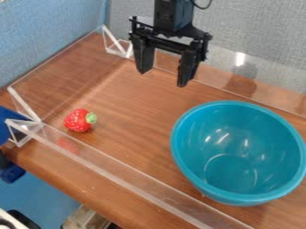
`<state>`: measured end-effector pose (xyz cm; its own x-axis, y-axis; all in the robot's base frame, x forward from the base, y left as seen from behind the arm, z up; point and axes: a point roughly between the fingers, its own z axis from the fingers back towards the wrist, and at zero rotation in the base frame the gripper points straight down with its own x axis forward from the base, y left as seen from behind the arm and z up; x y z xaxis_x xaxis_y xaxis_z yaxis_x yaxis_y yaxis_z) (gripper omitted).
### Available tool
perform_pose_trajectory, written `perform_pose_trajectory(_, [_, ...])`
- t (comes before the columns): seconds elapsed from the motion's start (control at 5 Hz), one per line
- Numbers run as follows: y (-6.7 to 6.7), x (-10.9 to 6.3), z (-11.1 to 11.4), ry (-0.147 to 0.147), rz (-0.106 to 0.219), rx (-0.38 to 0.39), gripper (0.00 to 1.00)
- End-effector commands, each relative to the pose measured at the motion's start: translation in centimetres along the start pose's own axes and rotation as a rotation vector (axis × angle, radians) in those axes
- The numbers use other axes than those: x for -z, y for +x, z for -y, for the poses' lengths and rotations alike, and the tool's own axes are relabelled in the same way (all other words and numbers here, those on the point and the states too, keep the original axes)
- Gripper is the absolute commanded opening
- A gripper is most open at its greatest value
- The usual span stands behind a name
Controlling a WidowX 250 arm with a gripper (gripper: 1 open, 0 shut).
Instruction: Put the strawberry in the blue bowl
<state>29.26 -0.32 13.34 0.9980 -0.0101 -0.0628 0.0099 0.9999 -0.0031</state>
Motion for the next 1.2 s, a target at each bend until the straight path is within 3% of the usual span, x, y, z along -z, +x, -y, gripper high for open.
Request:
perform_pose_trajectory(0.0, [-0.1,0.6,-0.1,-0.001,-0.016,0.002,1.0])
perform_pose_trajectory(0.6, [-0.8,2.8,-2.8,0.004,-0.054,-0.035,1.0])
perform_pose_trajectory(1.0, [-3.1,3.5,-7.8,0.041,-0.035,-0.087,1.0])
